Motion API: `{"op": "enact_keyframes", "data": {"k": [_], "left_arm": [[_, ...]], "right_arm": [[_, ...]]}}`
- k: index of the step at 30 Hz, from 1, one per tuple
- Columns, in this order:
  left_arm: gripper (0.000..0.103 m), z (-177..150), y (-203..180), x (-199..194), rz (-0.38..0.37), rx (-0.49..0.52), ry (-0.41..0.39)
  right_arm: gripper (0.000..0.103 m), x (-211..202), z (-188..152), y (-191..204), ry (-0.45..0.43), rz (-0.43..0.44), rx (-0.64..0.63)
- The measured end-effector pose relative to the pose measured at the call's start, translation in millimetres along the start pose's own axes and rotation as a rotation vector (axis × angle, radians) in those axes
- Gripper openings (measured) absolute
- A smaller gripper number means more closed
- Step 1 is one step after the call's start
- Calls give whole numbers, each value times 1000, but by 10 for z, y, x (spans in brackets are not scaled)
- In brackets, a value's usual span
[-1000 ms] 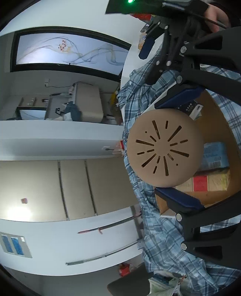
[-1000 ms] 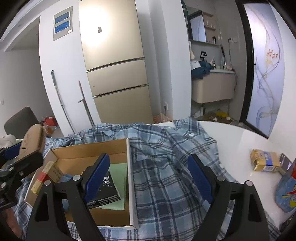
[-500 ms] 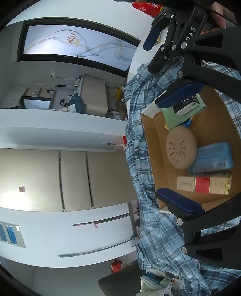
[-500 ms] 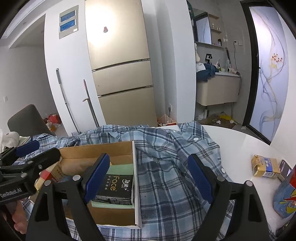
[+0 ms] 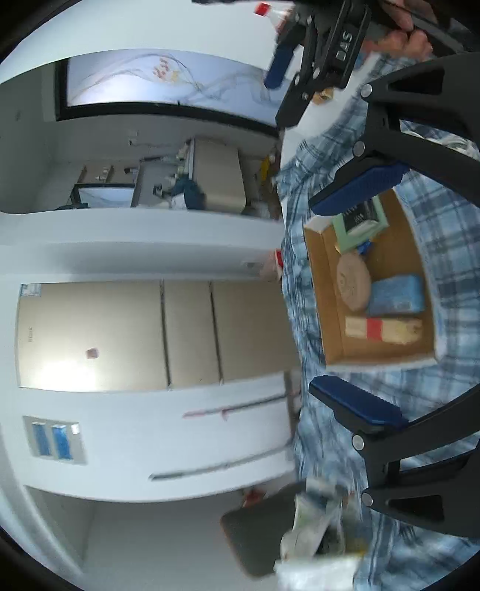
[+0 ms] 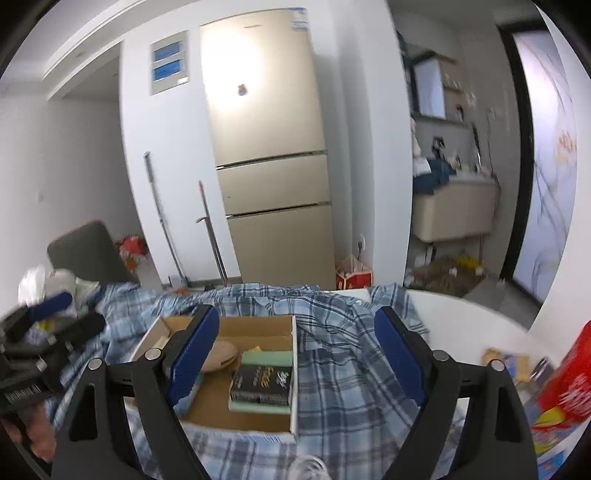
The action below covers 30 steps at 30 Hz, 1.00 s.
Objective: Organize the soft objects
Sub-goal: 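Withdraw both grippers up and away from the cardboard box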
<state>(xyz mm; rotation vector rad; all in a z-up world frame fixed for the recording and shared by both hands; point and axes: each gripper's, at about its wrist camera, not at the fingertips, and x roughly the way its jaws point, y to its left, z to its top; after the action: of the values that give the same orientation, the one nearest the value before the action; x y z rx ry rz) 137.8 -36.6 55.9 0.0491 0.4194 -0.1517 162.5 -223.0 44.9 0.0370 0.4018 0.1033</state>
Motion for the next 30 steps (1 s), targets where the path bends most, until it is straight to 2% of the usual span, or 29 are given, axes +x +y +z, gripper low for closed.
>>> {"op": "enact_keyframes", "data": {"k": [3, 7, 10, 14, 21, 25, 27, 29, 30], "left_arm": [[90, -108, -29, -310, -28, -8, -35], [90, -356, -68, -631, 6, -6, -65], [90, -605, -75, -774, -9, -19, -69], [90, -790, -70, -815, -41, -56, -77], [90, -1012, -107, -684, -86, -57, -20], [91, -1061, -202, -613, -72, -22, 13], [95, -1076, -249, -595, -77, -1, 23], [103, -1079, -296, -597, -75, 19, 19], [103, -1082, -309, -612, -76, 25, 11]], "right_arm": [[85, -214, -104, 1, 6, 22, -35], [85, -451, -321, -25, 30, 52, -55], [85, -580, -498, -87, 43, 50, -63], [85, -723, -690, -138, 63, 61, -57], [85, -743, -1012, -202, 71, 42, -41], [85, -555, -1124, -263, 147, 18, -12], [85, -469, -1161, -297, 186, 19, 7], [85, -493, -1171, -340, 180, 25, 25], [85, -519, -1175, -352, 170, 27, 30]]}}
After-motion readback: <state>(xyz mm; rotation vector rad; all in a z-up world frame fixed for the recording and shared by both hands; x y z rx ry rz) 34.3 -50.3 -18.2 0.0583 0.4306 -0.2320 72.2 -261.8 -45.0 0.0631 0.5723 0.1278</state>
